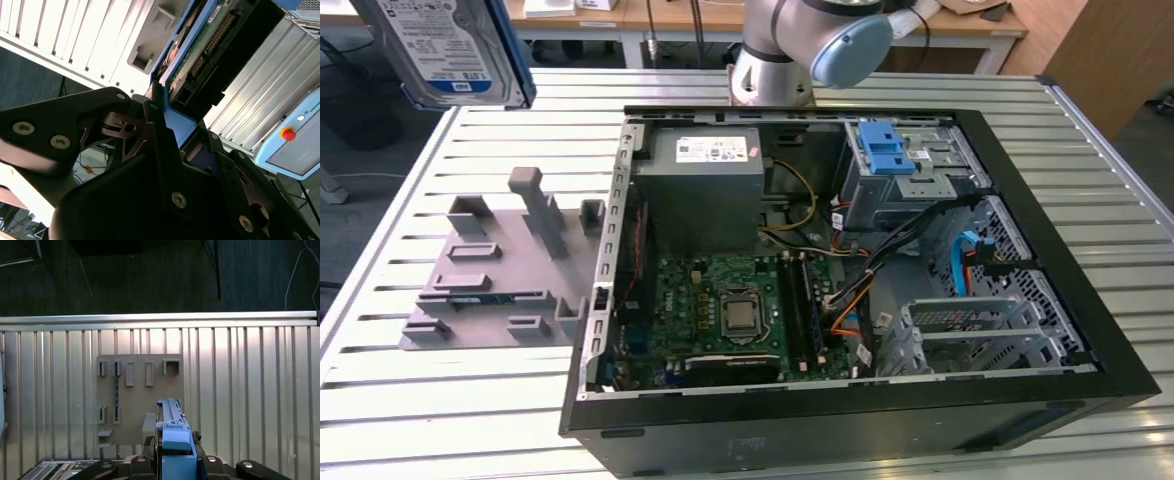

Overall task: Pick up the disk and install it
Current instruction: 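Pick up the disk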

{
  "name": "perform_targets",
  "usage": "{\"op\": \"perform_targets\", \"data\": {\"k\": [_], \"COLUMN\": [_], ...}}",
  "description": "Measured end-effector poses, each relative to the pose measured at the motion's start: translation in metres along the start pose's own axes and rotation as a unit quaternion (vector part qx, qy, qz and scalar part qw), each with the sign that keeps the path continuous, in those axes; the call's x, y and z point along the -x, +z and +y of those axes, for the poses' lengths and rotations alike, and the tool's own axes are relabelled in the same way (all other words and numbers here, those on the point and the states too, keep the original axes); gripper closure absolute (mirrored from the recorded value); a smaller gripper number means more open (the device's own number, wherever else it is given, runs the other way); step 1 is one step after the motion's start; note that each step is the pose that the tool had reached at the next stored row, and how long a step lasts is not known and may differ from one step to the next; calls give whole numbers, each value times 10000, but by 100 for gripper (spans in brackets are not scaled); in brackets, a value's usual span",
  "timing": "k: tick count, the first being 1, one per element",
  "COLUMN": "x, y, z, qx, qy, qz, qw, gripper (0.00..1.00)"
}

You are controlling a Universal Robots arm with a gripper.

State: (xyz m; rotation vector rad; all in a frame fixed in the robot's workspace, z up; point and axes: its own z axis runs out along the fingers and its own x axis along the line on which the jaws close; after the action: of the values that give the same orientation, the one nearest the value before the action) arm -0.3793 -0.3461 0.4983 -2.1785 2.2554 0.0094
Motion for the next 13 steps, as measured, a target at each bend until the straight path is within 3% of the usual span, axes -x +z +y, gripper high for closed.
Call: {"op": "perform_targets", "data": {"k": [9,13], "x": [-55,-72], "y": [-1,2], "z": [-130,-140], "qx": [29,43], "qy": [0,1], "qz": [1,2], "qw": [10000,10000], "gripper": [64,64]}}
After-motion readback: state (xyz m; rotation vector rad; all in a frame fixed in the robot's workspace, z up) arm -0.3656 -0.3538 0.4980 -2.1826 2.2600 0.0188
